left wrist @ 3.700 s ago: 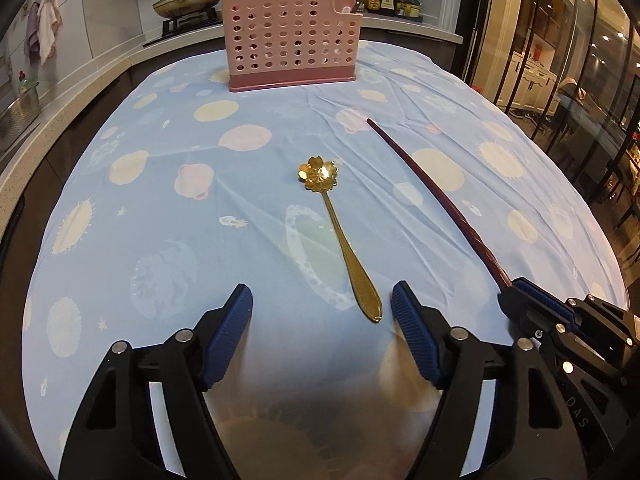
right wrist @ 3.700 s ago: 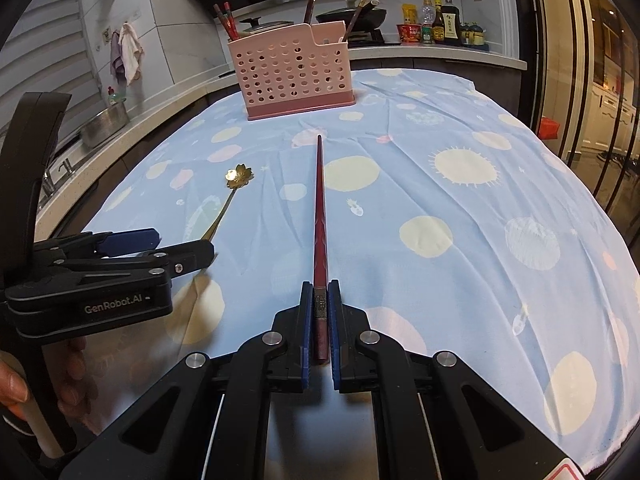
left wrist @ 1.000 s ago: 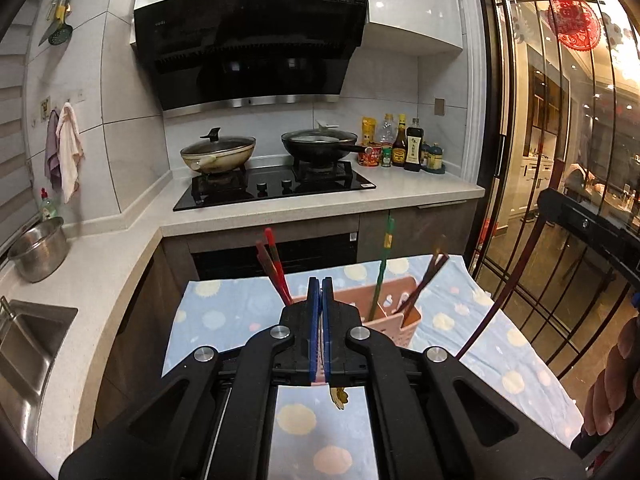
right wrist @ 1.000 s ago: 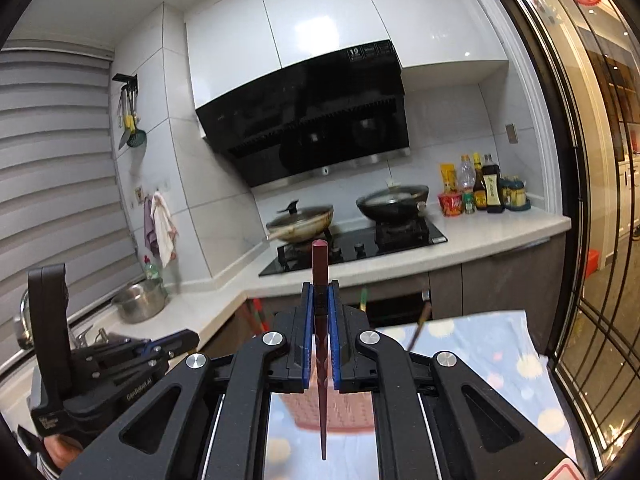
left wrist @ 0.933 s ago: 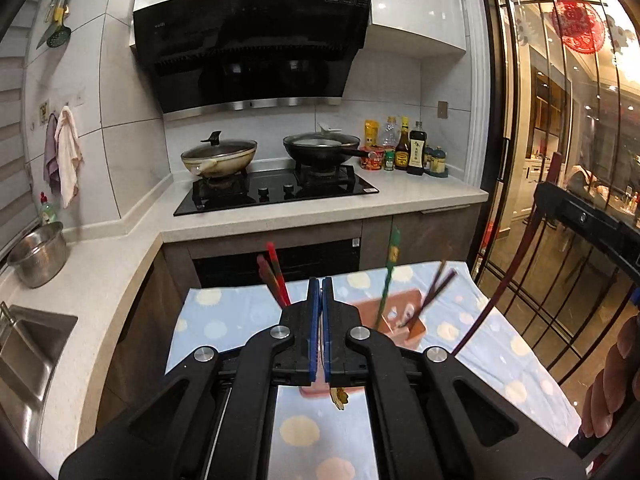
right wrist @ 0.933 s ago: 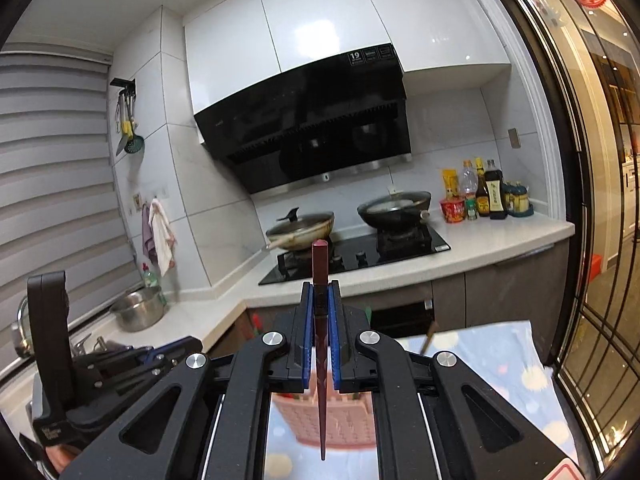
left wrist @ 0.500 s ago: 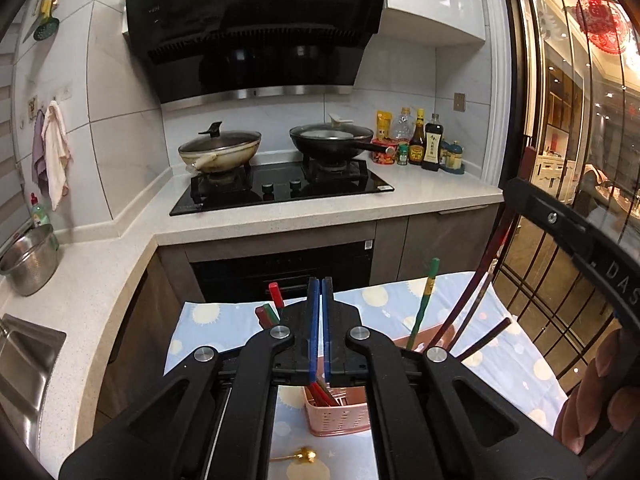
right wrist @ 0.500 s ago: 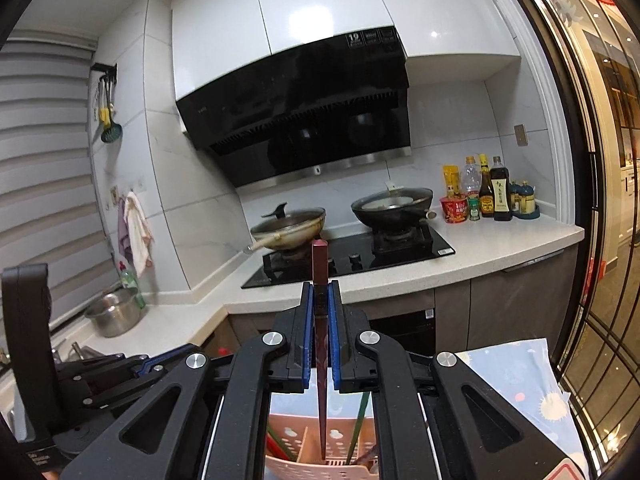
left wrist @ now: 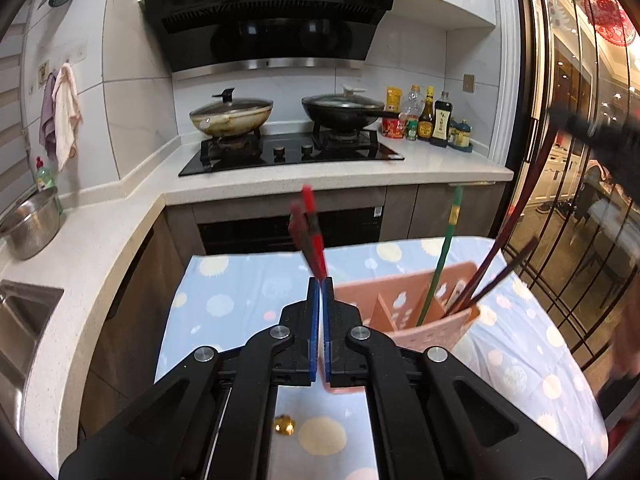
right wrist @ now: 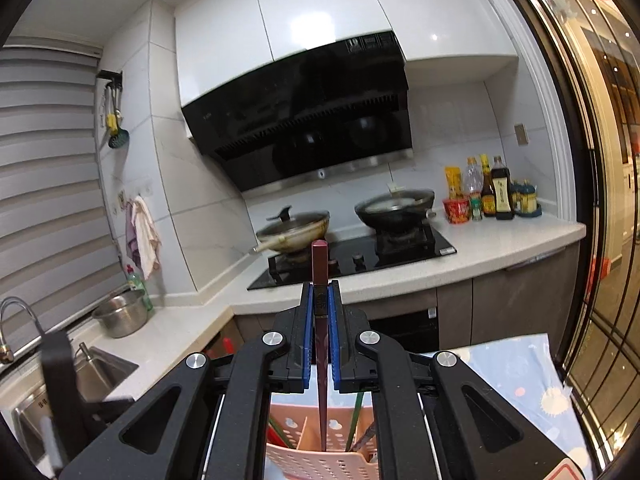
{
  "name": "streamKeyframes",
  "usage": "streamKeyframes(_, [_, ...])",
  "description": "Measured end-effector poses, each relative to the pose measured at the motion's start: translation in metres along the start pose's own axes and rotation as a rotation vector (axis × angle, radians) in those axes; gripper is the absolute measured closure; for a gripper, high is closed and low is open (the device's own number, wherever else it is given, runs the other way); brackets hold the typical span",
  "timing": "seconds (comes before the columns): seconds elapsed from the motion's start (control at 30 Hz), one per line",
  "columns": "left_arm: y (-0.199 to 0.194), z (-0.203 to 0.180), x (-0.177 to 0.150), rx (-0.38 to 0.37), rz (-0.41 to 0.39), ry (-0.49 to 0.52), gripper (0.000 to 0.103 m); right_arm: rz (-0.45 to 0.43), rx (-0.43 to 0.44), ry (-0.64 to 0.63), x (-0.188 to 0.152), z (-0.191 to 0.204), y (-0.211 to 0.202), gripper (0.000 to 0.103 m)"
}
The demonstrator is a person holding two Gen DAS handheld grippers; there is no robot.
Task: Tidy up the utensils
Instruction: 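Move the open left tool back down to the gold spoon on the cloth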
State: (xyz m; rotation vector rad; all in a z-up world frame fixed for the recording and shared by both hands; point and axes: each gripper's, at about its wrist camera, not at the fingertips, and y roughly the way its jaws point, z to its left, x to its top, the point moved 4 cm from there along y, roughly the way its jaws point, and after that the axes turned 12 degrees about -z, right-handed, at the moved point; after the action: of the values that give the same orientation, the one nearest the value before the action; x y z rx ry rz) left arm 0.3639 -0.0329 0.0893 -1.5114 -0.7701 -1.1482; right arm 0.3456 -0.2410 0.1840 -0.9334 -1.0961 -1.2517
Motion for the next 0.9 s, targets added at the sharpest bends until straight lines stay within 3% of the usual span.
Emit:
streamKeyframes(0.2, [-0.003, 0.009, -0.036, 0.012, 0.060, -0.016, 0.102, -0.014, -0.014, -0.060, 0.009, 0.011, -0.006, 0.096])
streamKeyframes(0.4, [-0.012, 0.027, -0.058, 0.031, 0.094, -0.037, 0.101, 0.003, -0.024, -0.034, 0.004, 0.007, 0.000, 0.096])
streamKeyframes(0.63, [-0.010, 0.063, -0.099, 0.096, 0.177, -0.058, 0.100, -0.080, 0.006, -0.016, 0.035, 0.013, -0.024, 0.096])
streamKeyframes(0.9, [-0.008, 0.078, -0.131, 0.112, 0.235, -0.085, 0.100, -0.077, -0.007, -0.034, 0.041, 0.019, -0.019, 0.096])
